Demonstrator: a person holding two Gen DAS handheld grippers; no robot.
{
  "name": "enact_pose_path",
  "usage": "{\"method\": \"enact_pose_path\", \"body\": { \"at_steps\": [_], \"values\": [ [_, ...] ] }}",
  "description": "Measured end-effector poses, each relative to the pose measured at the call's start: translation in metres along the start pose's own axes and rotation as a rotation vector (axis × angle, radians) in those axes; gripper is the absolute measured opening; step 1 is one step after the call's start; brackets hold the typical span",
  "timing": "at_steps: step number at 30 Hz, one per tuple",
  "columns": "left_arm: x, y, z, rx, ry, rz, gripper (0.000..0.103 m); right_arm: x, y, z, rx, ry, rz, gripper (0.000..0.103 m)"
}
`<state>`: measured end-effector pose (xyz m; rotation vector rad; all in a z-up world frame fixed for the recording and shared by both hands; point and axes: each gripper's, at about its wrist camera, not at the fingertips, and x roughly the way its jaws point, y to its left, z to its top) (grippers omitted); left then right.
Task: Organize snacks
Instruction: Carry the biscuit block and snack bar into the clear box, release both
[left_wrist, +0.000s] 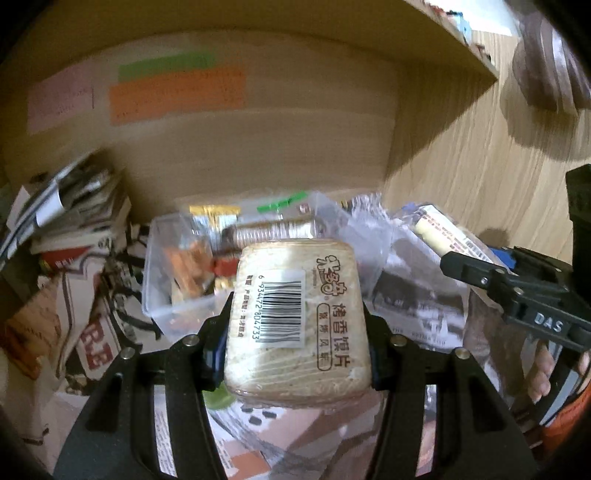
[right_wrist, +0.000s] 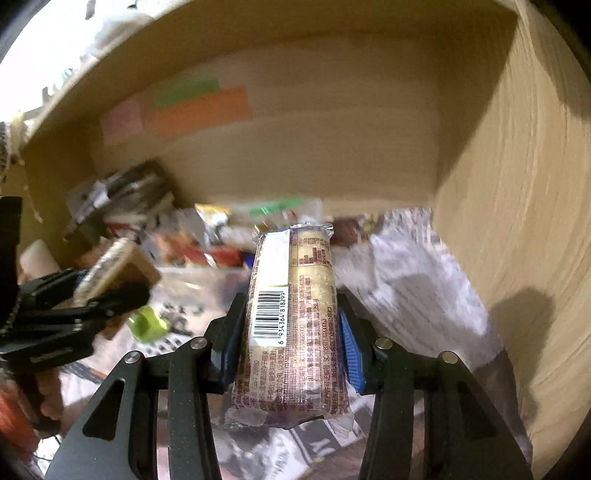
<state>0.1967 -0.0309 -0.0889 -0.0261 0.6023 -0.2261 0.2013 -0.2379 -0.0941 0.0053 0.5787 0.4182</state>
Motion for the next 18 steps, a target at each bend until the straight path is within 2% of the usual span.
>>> {"method": "enact_pose_path", "body": {
  "at_steps": [8, 18],
  "values": [
    [-0.007, 0.008, 0.023, -0.008, -0.055, 0.02, 0.055, -0.002, 0.014, 0.02, -0.002, -0.078, 0.053, 0.042],
    [0.009, 0.023, 0.045, -0.035, -0.066, 0.053, 0.055, 0.022, 0.029, 0.044, -0.027, -0.103, 0.085, 0.042]
  ]
}}
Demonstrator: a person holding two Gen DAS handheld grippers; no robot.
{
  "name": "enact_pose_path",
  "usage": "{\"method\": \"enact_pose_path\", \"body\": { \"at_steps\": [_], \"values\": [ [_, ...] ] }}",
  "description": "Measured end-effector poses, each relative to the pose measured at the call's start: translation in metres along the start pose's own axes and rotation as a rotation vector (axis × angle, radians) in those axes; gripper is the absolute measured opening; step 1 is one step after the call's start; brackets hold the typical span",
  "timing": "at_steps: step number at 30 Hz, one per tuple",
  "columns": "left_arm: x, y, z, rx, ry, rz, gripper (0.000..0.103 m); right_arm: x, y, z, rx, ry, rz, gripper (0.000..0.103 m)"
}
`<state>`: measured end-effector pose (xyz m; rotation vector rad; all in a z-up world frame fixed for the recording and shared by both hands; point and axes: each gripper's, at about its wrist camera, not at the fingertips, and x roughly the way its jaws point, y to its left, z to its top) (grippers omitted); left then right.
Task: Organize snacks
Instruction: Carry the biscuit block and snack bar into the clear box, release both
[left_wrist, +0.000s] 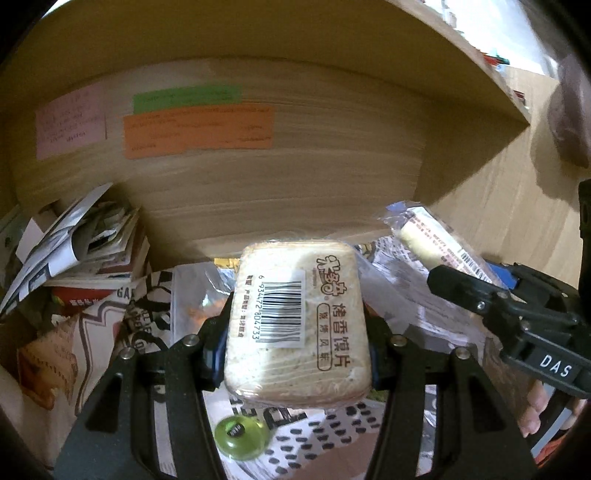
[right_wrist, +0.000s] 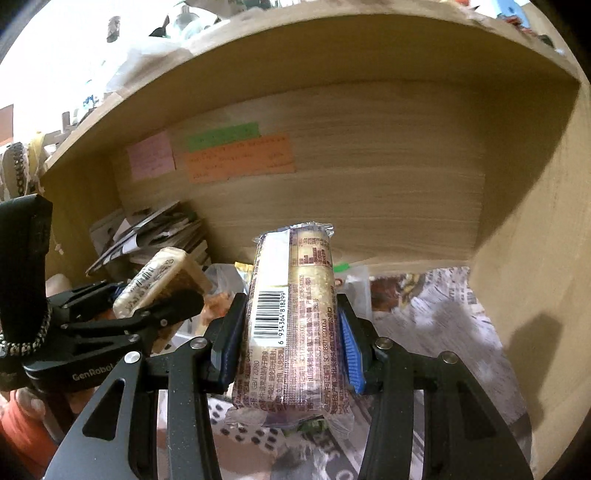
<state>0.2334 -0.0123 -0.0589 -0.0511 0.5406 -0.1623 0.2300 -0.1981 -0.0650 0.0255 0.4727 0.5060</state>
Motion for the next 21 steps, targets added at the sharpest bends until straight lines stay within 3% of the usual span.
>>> {"method": "enact_pose_path", "body": {
  "at_steps": [21],
  "values": [
    [0.095, 0.013, 0.009, -0.023, 0.139, 0.031, 0.055, 0.089, -0.04, 0.005, 0.072, 0.148, -0.062, 0.042]
  ]
}}
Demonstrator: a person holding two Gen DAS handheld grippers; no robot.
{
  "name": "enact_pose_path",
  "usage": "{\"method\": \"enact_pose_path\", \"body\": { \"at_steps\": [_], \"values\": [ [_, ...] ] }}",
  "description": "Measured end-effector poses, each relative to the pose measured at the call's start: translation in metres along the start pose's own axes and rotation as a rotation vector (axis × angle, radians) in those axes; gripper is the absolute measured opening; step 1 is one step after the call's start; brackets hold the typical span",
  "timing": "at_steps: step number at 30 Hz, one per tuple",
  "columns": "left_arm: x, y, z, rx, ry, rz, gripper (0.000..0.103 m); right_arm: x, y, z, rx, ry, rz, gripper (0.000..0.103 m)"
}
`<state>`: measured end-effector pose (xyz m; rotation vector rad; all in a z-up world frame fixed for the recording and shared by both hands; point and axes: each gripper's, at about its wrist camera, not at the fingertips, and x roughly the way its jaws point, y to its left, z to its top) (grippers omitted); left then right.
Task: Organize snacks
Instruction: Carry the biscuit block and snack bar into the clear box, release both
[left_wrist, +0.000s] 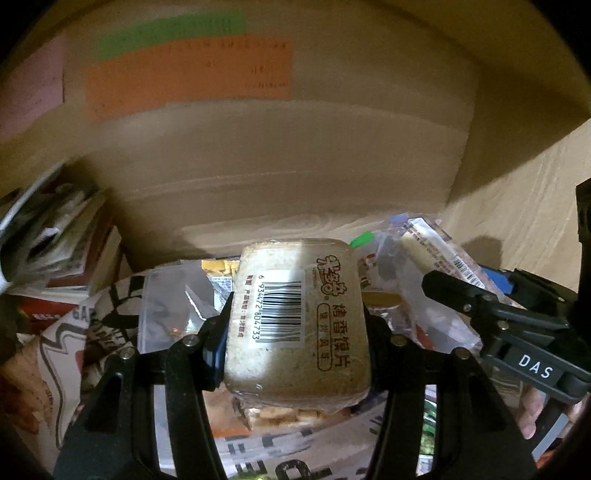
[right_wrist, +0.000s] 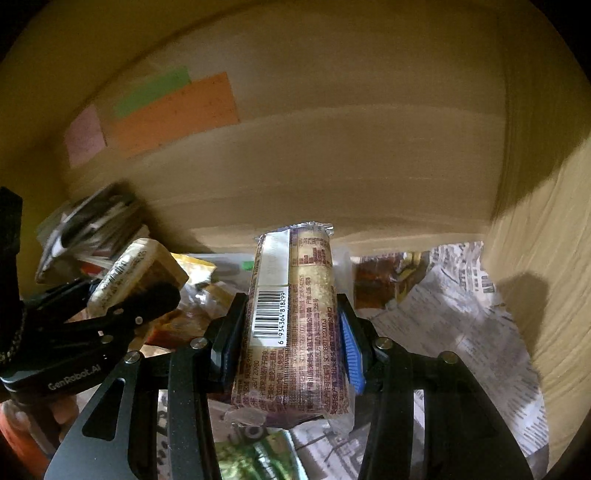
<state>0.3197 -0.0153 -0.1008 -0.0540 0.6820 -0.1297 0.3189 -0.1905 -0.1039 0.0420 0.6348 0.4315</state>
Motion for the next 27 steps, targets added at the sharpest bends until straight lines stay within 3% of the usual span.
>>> {"method": "enact_pose_path", "body": {
  "at_steps": [15, 19, 27],
  "values": [
    [0.013, -0.003, 0.001, 0.011, 0.036, 0.003, 0.058, 0.019, -0.008, -0.004, 0.012, 0.059, 0.004, 0.043],
    [0.002, -0.001, 0.001, 0.011, 0.024, -0.003, 0.059, 0.009, -0.006, -0.003, 0.001, 0.036, -0.014, 0.056],
    [-0.03, 0.003, -0.003, -0.001, -0.018, -0.016, 0.062, -0.016, 0.0, -0.001, -0.03, -0.007, -0.014, 0.061]
  ]
}}
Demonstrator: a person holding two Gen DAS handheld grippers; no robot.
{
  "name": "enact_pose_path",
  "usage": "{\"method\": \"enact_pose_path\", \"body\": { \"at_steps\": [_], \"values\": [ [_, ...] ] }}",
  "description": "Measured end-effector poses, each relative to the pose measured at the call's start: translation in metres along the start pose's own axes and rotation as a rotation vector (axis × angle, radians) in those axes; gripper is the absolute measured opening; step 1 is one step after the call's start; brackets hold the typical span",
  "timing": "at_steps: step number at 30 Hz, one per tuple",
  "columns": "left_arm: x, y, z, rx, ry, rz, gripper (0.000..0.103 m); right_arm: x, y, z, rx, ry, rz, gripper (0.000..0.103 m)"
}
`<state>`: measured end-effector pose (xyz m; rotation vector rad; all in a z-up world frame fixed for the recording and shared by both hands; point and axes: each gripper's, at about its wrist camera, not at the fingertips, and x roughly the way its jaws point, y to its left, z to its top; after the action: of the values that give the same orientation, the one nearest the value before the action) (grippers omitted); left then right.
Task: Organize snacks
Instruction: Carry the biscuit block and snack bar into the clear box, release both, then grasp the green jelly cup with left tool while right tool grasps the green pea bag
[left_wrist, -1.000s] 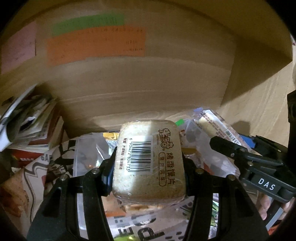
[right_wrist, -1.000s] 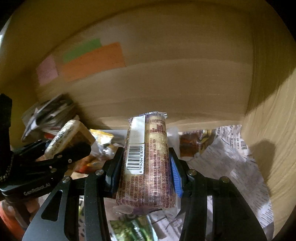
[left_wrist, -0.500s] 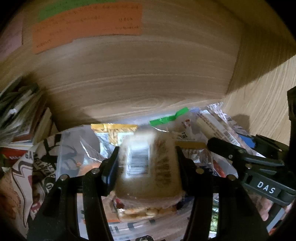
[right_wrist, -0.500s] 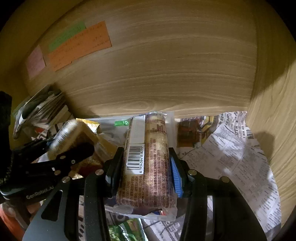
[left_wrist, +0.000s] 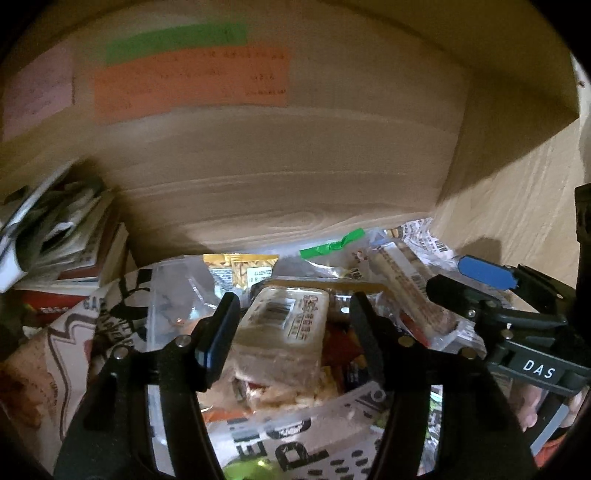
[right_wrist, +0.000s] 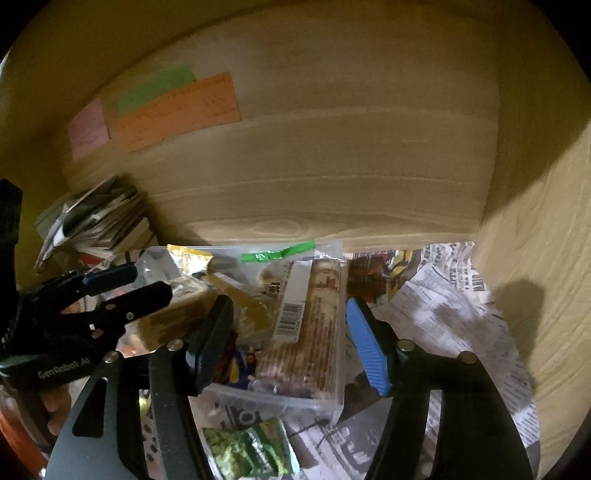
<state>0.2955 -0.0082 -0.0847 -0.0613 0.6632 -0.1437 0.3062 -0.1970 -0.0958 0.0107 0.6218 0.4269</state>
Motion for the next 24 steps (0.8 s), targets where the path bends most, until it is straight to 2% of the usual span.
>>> {"method": "enact_pose_path", "body": {
  "at_steps": [6, 10, 15, 19, 24],
  "values": [
    [-0.031, 0.006, -0.008, -0.012, -0.038, 0.013, 0.068, -0.021, 0.009, -0.007, -0.019, -0.024, 0.018, 0.062],
    [-0.049, 0.012, -0.016, -0.017, -0.055, 0.024, 0.072, -0.033, 0.016, -0.014, -0.032, -0.036, 0.026, 0.068],
    [-0.065, 0.018, -0.029, -0.008, -0.056, 0.046, 0.077, -0.045, 0.022, -0.024, -0.044, -0.036, 0.041, 0.071],
    [-0.071, 0.027, -0.043, -0.012, -0.044, 0.067, 0.082, -0.05, 0.025, -0.034, -0.054, -0.023, 0.039, 0.072],
    [-0.062, 0.037, -0.062, -0.029, 0.025, 0.062, 0.082, -0.046, 0.023, -0.047, -0.047, 0.021, 0.045, 0.074]
  ]
}}
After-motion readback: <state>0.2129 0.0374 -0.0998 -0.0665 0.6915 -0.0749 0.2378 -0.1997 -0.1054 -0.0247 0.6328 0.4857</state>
